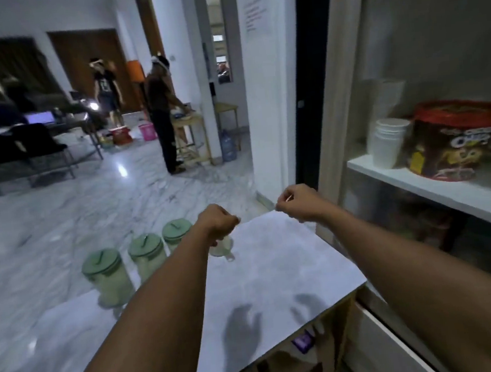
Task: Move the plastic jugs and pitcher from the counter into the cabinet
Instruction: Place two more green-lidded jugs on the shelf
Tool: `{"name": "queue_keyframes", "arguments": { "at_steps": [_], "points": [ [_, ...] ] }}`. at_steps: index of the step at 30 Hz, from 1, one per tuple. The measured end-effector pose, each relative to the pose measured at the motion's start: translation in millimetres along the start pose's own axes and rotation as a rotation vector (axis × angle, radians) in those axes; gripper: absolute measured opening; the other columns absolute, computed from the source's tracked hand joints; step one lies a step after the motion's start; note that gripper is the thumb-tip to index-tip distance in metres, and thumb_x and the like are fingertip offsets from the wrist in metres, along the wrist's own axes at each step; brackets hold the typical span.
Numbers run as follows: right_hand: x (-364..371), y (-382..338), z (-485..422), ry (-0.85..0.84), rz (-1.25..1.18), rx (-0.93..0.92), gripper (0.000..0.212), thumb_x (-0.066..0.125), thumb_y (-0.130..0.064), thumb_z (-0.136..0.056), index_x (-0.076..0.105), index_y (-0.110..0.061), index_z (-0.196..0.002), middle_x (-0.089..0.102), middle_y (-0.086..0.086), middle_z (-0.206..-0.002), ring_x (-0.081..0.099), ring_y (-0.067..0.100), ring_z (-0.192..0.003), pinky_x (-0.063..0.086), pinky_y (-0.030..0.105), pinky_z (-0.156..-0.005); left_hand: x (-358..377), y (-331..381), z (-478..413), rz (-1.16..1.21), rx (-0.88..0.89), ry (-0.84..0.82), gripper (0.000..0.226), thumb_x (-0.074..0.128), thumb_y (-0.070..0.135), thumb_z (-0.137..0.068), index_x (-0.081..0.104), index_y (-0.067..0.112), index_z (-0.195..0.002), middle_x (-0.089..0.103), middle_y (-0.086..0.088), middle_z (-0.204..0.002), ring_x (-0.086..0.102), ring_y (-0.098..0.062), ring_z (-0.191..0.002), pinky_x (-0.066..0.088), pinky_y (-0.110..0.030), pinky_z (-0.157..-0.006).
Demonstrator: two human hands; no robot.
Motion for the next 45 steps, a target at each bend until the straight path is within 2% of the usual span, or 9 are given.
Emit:
{"name": "queue_keyframes", "arguments": {
  "at_steps": [4,9,14,20,27,32,35,41,45],
  "points": [
    [107,3,-86,-0.184,-0.05,0.038,0.026,0.067,-0.033,-0.084,0.053,-0.011,-0.086,0.049,0.013,-0.083,0.049,0.024,-0.075,0.038,0.034,-0.065,-25,-98,-59,-0.053,-0.228,0.159,0.05,0.066,0.034,-0.089,0.063,-0.005,-0.12,0.066,-0.026,-0.123,0.065,-0.039,-0.105,0.049,-0.037,-0.075],
    [219,40,-171,-0.34,-0.06,0.209,0.069,0.067,-0.04,-0.087,0.043,-0.002,-0.14,0.049,0.016,-0.144,0.049,0.033,-0.131,0.041,0.034,-0.091,-4,-180,-120,0.077,-0.493,0.284,0.061,0.073,0.036,-0.082,0.055,-0.002,-0.126,0.061,-0.02,-0.126,0.058,-0.038,-0.12,0.046,-0.033,-0.089],
    [275,62,-227,-0.375,-0.053,0.276,0.066,0.073,-0.042,-0.079,0.053,-0.004,-0.129,0.06,0.017,-0.13,0.058,0.035,-0.121,0.048,0.036,-0.088,37,-221,-168,0.23,-0.638,0.34,0.082,0.075,0.056,-0.067,0.055,0.005,-0.129,0.06,-0.019,-0.129,0.059,-0.039,-0.12,0.05,-0.039,-0.095],
    [291,68,-245,-0.391,-0.106,0.278,0.046,0.066,-0.031,-0.081,0.067,-0.004,-0.117,0.069,0.018,-0.117,0.064,0.036,-0.109,0.053,0.037,-0.086,43,-218,-189,0.307,-0.655,0.399,0.045,0.069,0.034,-0.082,0.065,0.008,-0.119,0.069,-0.017,-0.121,0.063,-0.039,-0.114,0.046,-0.034,-0.085],
    [214,55,-230,-0.361,-0.214,0.272,0.029,0.062,-0.025,-0.088,0.065,-0.002,-0.106,0.07,0.014,-0.091,0.074,0.026,-0.071,0.056,0.036,-0.066,21,-164,-181,0.347,-0.561,0.356,0.052,0.069,0.044,-0.078,0.068,0.001,-0.108,0.071,-0.019,-0.105,0.071,-0.041,-0.096,0.061,-0.043,-0.083],
    [113,48,-171,-0.27,-0.204,0.257,0.017,0.057,-0.018,-0.091,0.054,-0.002,-0.097,0.057,0.013,-0.079,0.062,0.026,-0.055,0.051,0.034,-0.06,23,-83,-141,0.461,-0.353,0.156,0.031,0.063,0.021,-0.087,0.06,-0.006,-0.101,0.066,-0.021,-0.093,0.072,-0.034,-0.062,0.062,-0.039,-0.06],
    [41,53,-110,-0.102,-0.227,0.244,0.011,0.056,-0.017,-0.089,0.053,-0.007,-0.089,0.051,0.012,-0.069,0.049,0.023,-0.049,0.045,0.031,-0.054,35,-25,-92,0.496,-0.186,0.027,0.026,0.063,0.018,-0.088,0.06,-0.005,-0.1,0.064,-0.02,-0.091,0.069,-0.033,-0.067,0.063,-0.046,-0.07],
    [-95,78,65,0.179,-0.367,0.303,0.041,0.057,-0.055,-0.09,0.055,-0.015,-0.088,0.046,0.006,-0.064,0.04,0.018,-0.047,0.036,0.024,-0.048,81,83,33,0.549,0.069,-0.207,0.051,0.069,0.044,-0.089,0.06,-0.002,-0.11,0.066,-0.019,-0.089,0.069,-0.032,-0.07,0.064,-0.045,-0.067],
    [-203,100,202,0.324,-0.359,0.391,0.049,0.045,-0.063,-0.092,0.059,-0.016,-0.094,0.048,0.006,-0.061,0.037,0.017,-0.042,0.03,0.022,-0.046,131,166,110,0.415,0.099,-0.574,0.053,0.058,0.051,-0.093,0.062,0.002,-0.11,0.065,-0.017,-0.081,0.066,-0.029,-0.066,0.059,-0.037,-0.061]
  ]
}}
Point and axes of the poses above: each hand's wrist, its own z-axis away from the middle knuckle, its own x-axis out of the palm, y = z × x, the point moved 6 cm from there along -z, towards the middle knuckle
